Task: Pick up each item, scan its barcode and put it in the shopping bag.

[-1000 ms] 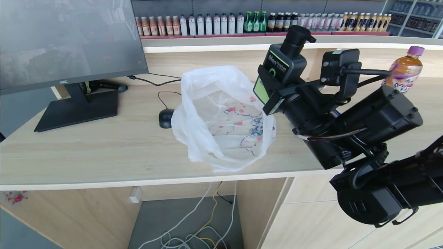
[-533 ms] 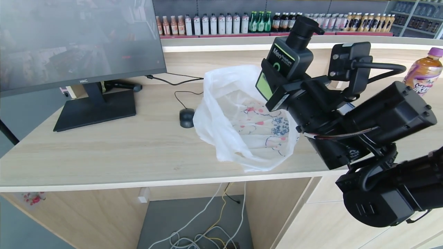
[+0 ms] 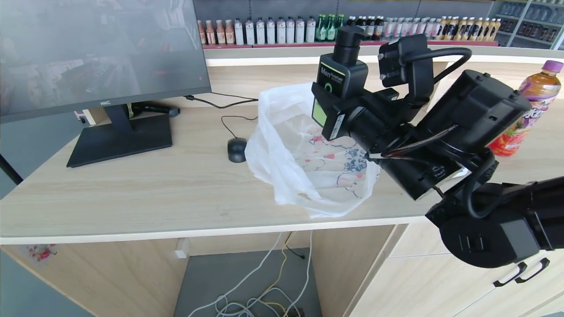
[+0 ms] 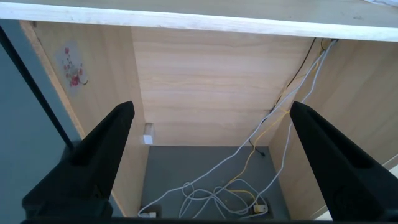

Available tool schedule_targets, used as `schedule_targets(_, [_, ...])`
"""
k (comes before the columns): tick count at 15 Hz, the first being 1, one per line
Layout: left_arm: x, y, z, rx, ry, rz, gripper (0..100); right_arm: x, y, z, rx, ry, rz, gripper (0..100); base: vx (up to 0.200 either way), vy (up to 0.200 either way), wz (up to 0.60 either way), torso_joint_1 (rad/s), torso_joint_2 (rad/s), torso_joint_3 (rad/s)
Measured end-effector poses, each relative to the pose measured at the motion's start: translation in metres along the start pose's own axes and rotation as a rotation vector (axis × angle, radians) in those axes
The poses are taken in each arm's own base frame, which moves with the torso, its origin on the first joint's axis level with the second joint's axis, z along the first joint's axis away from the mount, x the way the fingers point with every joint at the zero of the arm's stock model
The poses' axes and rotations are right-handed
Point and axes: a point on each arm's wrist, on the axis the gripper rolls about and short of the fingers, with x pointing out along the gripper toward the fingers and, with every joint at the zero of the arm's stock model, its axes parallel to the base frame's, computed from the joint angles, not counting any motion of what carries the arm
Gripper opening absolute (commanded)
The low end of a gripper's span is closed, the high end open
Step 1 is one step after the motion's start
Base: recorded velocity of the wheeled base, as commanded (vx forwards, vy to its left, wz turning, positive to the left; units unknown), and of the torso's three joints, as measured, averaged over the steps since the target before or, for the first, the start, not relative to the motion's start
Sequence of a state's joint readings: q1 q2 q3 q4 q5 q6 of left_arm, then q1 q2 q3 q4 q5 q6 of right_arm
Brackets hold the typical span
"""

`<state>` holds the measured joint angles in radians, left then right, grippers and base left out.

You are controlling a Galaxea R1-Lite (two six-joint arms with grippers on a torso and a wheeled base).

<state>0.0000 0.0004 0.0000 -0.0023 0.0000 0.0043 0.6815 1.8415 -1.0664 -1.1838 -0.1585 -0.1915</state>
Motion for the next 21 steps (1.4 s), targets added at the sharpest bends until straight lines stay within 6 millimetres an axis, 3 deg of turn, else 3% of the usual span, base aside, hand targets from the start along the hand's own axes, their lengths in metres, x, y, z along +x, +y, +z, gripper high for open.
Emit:
schedule_targets(10, [0.0, 0.0, 0.0, 0.0, 0.0, 0.0, 100, 0.058, 0.009, -0.015, -0.013, -0.015, -0.013, 0, 0.0, 0.0, 0.0, 0.0, 0.0, 0.0])
schedule_targets(21, [0.0, 0.0, 0.0, 0.0, 0.0, 0.0, 100, 0.072, 0.01, -0.075, 0.014, 0.076, -0.02, 0, 0.0, 0.0, 0.0, 0.0, 0.0, 0.0])
